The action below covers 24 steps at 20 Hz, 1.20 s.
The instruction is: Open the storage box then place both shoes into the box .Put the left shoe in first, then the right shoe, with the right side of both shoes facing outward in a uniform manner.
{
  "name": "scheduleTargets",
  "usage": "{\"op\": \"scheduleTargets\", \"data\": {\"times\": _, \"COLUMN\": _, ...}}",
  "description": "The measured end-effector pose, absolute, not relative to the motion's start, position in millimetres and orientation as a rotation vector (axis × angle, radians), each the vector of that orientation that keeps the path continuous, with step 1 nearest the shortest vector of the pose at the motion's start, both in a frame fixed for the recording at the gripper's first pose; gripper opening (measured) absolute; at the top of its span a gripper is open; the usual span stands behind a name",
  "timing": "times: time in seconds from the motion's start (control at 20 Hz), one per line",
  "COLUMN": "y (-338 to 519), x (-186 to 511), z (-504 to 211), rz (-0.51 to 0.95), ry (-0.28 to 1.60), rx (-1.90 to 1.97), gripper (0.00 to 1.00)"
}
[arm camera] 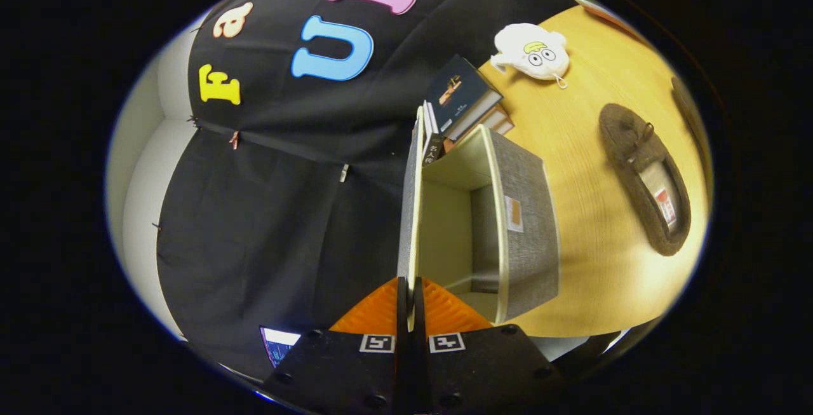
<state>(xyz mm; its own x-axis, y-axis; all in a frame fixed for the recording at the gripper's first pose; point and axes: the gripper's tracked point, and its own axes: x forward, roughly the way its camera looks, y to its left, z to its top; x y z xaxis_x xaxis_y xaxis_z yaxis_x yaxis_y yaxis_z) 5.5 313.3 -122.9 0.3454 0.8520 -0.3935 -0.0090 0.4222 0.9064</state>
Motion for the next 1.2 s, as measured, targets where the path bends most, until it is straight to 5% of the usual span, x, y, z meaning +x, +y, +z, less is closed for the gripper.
{"op": "scheduleTargets", "data": {"times": 0.7, "y": 440, "x": 3, "z": -51, "rz": 0.852, "ry": 1.039, "rx": 0.859, "gripper": 0.05}}
{"op": "scheduleTargets", "data": {"times": 1.2, "y": 551, "x": -21, "z": -77, "rz": 0.858, "ry": 1.120, "rx": 0.746, "gripper": 0.05}}
